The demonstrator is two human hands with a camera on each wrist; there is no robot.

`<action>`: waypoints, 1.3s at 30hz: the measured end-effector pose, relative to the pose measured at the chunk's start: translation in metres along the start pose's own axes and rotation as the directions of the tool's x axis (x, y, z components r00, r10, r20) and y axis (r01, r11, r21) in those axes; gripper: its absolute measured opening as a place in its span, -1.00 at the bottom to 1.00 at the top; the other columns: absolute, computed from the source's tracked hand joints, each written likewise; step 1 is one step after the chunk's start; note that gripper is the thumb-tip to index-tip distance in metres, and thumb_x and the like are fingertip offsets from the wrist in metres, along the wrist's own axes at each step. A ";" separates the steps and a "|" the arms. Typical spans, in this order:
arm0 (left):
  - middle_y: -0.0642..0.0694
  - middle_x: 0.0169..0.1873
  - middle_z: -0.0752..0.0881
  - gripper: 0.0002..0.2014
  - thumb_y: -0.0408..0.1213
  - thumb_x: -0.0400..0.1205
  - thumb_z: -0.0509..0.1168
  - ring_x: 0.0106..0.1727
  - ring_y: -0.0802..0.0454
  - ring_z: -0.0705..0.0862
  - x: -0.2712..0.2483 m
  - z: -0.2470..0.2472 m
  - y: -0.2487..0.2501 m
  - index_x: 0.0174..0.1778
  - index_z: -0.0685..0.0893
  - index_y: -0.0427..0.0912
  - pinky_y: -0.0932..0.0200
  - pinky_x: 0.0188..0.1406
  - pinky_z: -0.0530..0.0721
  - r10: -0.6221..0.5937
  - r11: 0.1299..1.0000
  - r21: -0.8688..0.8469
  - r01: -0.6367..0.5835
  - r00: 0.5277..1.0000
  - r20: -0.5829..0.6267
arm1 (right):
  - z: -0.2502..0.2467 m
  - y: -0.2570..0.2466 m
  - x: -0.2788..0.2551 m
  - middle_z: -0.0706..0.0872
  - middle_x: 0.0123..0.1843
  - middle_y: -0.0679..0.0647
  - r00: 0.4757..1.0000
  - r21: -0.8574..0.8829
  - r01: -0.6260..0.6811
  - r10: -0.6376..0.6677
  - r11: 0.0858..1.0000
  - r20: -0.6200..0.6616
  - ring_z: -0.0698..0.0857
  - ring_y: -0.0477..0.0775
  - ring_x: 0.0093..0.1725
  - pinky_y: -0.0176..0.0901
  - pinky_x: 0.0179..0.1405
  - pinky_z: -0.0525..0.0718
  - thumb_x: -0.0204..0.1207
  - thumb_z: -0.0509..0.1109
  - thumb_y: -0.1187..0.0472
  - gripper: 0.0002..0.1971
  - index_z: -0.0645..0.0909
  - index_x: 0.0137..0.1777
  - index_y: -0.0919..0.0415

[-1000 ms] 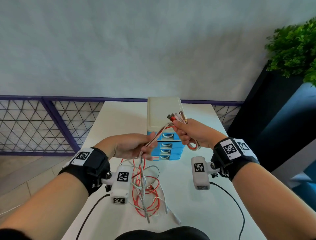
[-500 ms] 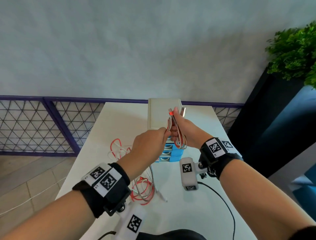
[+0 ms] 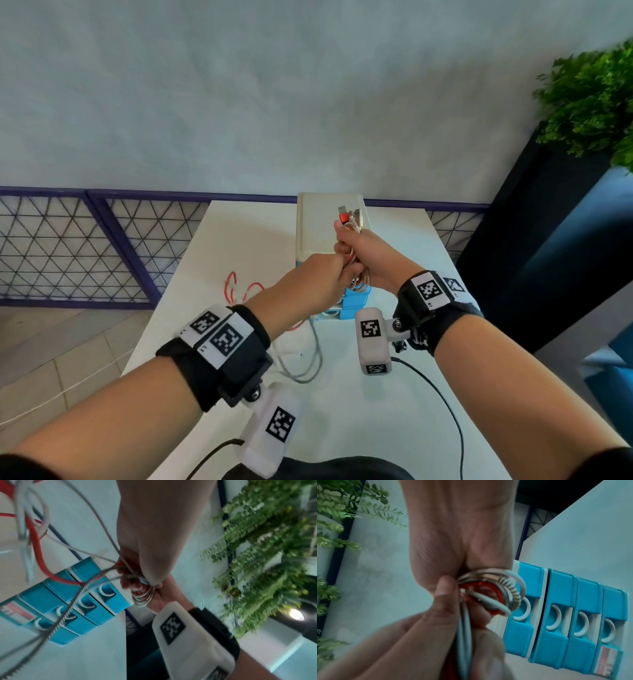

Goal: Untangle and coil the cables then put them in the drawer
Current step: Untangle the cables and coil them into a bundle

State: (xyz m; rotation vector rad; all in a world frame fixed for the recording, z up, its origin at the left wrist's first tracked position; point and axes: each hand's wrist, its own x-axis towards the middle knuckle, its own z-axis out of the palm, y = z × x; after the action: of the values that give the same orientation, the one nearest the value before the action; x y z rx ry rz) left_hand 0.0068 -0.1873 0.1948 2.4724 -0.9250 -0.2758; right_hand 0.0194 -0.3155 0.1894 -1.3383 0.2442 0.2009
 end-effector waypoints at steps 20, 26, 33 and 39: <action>0.06 -0.36 0.62 -0.67 -0.04 0.76 0.00 -0.32 0.12 0.53 -0.023 0.024 -0.033 -0.23 0.54 -0.05 0.18 -0.19 0.54 0.139 0.917 -0.388 -0.092 0.986 0.094 | 0.016 0.009 -0.006 0.42 -0.59 -0.04 0.985 0.461 0.120 -0.045 0.879 -0.169 0.41 -0.14 -0.69 -0.33 -0.70 0.47 0.64 0.24 -0.14 -0.60 0.38 -0.29 0.13; -0.04 -0.45 0.48 -0.71 -0.12 0.75 0.07 -0.45 0.17 0.49 -0.024 0.029 -0.040 -0.28 0.45 -0.11 0.36 -0.30 0.57 0.159 0.833 -0.547 -0.079 0.982 0.100 | 0.013 -0.003 -0.008 0.28 -0.65 -0.09 0.990 0.460 0.126 -0.081 0.879 -0.118 0.22 -0.19 -0.74 -0.36 -0.81 0.21 0.66 0.22 -0.14 -0.58 0.36 -0.34 0.11; 0.21 -0.25 0.62 -0.91 -0.29 0.70 0.18 -0.23 0.37 0.57 -0.023 0.033 -0.057 -0.12 0.50 -0.05 0.38 -0.11 0.55 0.107 0.906 -0.424 0.001 0.967 0.231 | 0.009 -0.019 -0.011 0.27 -0.65 -0.08 0.967 0.429 0.225 -0.149 0.875 -0.205 0.21 -0.17 -0.74 -0.35 -0.79 0.20 0.66 0.24 -0.14 -0.58 0.33 -0.35 0.09; 0.25 -0.33 0.58 -0.81 -0.39 0.65 0.18 -0.43 0.44 0.53 -0.021 0.038 -0.064 -0.05 0.57 0.03 0.53 -0.37 0.46 0.009 0.921 -0.368 0.125 0.939 0.343 | 0.015 -0.017 -0.017 0.23 -0.58 -0.05 0.939 0.293 0.279 -0.195 0.915 -0.284 0.18 -0.14 -0.68 -0.32 -0.72 0.18 0.65 0.27 -0.11 -0.57 0.28 -0.37 0.08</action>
State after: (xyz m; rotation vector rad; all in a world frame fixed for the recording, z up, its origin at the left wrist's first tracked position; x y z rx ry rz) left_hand 0.0139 -0.1454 0.1298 2.1200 -0.8314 -0.8450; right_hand 0.0090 -0.3047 0.2138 -1.0447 0.3082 -0.2123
